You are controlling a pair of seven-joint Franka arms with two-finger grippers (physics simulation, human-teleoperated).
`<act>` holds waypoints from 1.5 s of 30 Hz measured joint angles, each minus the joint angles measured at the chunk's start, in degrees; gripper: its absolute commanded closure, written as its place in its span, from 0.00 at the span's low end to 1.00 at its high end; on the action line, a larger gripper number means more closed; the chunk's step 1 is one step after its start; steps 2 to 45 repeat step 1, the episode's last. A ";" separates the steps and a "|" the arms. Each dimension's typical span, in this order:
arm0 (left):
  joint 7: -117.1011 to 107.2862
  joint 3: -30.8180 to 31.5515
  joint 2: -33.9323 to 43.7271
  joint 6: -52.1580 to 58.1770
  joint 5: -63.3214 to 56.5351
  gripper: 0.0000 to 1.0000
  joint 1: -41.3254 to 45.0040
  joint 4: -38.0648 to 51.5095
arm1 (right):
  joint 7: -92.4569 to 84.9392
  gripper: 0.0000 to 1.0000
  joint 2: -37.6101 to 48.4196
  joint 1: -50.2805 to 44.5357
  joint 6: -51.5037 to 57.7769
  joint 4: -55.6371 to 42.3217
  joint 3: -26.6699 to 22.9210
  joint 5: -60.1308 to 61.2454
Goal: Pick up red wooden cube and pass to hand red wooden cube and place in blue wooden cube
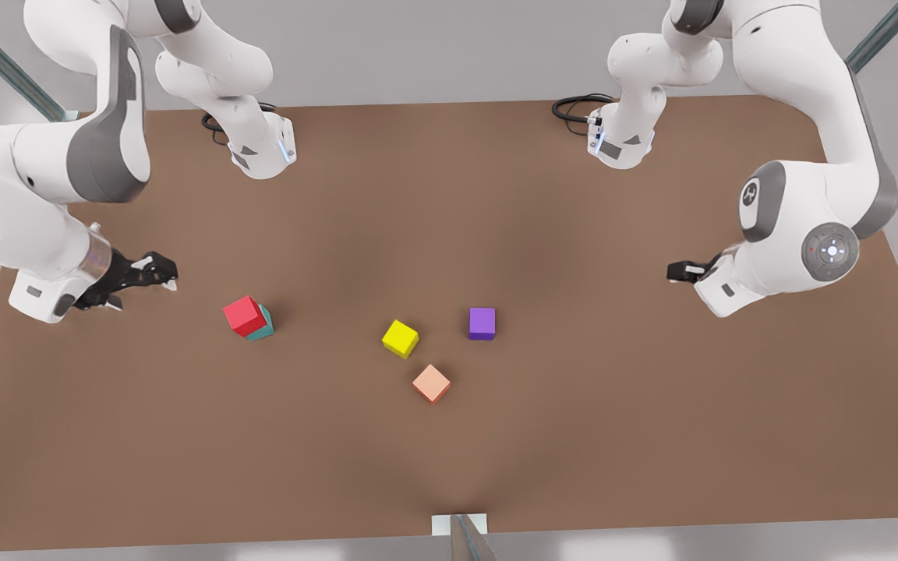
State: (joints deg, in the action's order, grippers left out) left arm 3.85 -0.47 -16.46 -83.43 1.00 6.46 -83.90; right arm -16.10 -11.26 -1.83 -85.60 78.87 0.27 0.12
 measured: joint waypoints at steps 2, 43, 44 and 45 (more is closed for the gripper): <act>-0.01 0.09 0.01 0.26 -0.02 0.00 0.03 0.15 | 1.26 0.00 0.40 0.13 0.83 0.11 -0.04 -0.09; -0.01 0.09 0.01 0.26 -0.02 0.00 0.03 0.15 | 1.26 0.00 0.40 0.13 0.83 0.11 -0.04 -0.09; -0.01 0.09 0.01 0.26 -0.02 0.00 0.03 0.15 | 1.26 0.00 0.40 0.13 0.83 0.11 -0.04 -0.09; -0.01 0.09 0.01 0.26 -0.02 0.00 0.03 0.15 | 1.26 0.00 0.40 0.13 0.83 0.11 -0.04 -0.09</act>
